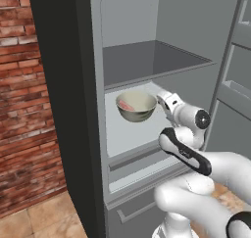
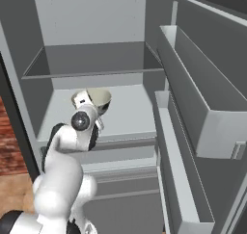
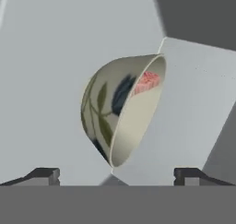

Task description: Place one of the steaks on the plate and the other in the bowl. Then place the bowl in the fridge.

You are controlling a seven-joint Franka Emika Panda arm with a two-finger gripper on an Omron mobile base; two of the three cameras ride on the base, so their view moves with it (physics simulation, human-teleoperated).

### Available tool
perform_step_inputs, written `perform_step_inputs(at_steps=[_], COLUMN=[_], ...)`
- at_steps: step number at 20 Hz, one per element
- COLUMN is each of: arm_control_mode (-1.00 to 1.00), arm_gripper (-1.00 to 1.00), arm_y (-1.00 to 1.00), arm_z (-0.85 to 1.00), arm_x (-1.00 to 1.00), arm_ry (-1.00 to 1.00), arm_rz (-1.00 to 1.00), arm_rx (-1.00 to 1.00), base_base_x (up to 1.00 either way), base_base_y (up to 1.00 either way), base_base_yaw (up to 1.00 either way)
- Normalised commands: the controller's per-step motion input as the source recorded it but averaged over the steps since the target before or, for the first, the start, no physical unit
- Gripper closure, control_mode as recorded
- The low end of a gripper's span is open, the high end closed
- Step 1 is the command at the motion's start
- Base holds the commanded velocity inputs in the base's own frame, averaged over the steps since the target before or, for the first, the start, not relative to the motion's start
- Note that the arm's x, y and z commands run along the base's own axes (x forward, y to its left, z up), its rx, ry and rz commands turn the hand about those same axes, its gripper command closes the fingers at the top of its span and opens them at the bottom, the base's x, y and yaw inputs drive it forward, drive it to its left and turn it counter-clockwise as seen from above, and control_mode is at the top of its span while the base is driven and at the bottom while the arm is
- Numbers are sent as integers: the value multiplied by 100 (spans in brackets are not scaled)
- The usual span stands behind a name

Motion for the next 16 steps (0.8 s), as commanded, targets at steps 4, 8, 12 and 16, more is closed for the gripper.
perform_step_inputs(at_steps=[4,8,12,16], arm_control_mode=[-100,-100,-100,-100], arm_gripper=[-100,-100,-100,-100], arm_y=[6,-13,-54,-34], arm_z=[100,95,57,13], arm_x=[-71,-89,-100,-100], arm_ry=[46,51,41,22], arm_rz=[-18,-13,-8,-4], arm_rx=[-19,-9,0,0], base_base_x=[0,0,0,0], base_base_y=[0,0,0,0], base_base_yaw=[0,0,0,0])
